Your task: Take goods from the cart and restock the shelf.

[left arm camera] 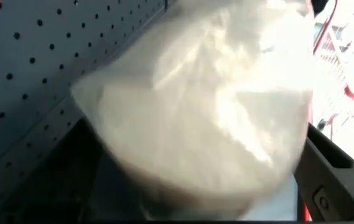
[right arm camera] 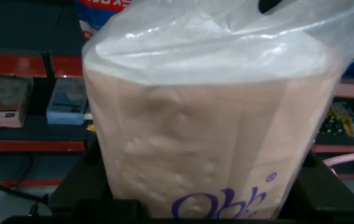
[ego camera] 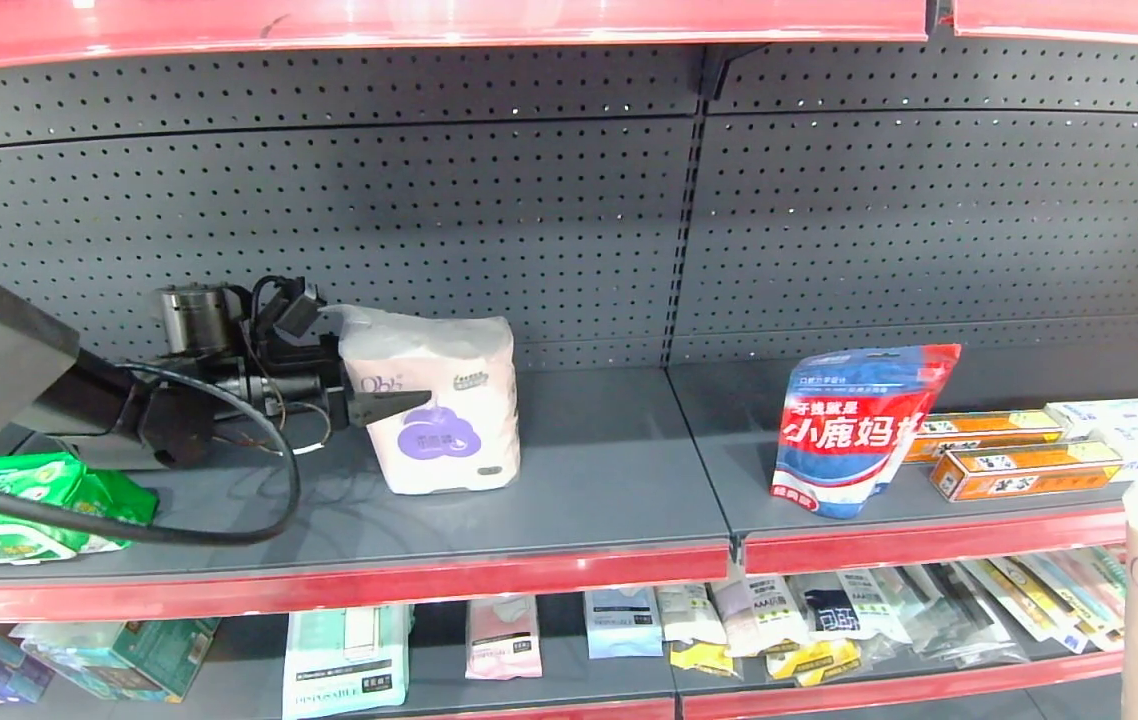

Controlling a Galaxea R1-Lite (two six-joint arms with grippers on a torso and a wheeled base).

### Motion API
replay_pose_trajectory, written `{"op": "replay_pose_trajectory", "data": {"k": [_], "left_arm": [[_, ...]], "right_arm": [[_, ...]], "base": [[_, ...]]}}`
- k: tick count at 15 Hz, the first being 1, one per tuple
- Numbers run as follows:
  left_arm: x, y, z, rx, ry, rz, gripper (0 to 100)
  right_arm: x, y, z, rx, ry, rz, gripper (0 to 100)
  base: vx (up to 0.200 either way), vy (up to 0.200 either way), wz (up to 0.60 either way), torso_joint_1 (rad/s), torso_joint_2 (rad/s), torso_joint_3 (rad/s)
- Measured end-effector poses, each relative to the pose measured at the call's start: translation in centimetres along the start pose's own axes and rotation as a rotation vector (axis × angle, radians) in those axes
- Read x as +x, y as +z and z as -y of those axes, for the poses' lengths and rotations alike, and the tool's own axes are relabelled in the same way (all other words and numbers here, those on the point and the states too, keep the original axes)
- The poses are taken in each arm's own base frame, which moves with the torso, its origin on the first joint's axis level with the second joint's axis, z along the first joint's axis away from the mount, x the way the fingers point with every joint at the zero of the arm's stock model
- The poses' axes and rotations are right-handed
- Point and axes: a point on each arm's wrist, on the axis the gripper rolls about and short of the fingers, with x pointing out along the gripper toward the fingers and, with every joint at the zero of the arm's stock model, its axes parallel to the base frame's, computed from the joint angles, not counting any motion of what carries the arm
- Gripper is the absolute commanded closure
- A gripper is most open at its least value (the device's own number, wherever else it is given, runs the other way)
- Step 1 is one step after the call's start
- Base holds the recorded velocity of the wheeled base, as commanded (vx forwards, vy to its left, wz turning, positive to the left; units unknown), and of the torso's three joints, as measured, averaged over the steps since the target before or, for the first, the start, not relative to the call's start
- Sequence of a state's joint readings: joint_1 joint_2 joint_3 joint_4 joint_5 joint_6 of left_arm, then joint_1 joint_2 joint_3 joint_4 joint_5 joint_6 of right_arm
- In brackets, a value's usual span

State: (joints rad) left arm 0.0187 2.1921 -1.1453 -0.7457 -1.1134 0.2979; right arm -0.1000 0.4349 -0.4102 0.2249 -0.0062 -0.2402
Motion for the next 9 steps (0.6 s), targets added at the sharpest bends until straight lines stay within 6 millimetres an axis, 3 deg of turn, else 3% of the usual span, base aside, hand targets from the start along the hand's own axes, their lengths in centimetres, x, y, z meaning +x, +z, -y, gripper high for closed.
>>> {"op": "replay_pose_trajectory", "data": {"k": [9], "left_arm": [[1.42, -0.50, 0.45, -0.019, -0.017, -0.009, 0]], "right_arm": [[0.22, -0.28, -0.07, -0.001, 0.006, -0.017, 100]], "base": [[0.000, 0.000, 0.00, 0.000, 0.00, 0.000]]}}
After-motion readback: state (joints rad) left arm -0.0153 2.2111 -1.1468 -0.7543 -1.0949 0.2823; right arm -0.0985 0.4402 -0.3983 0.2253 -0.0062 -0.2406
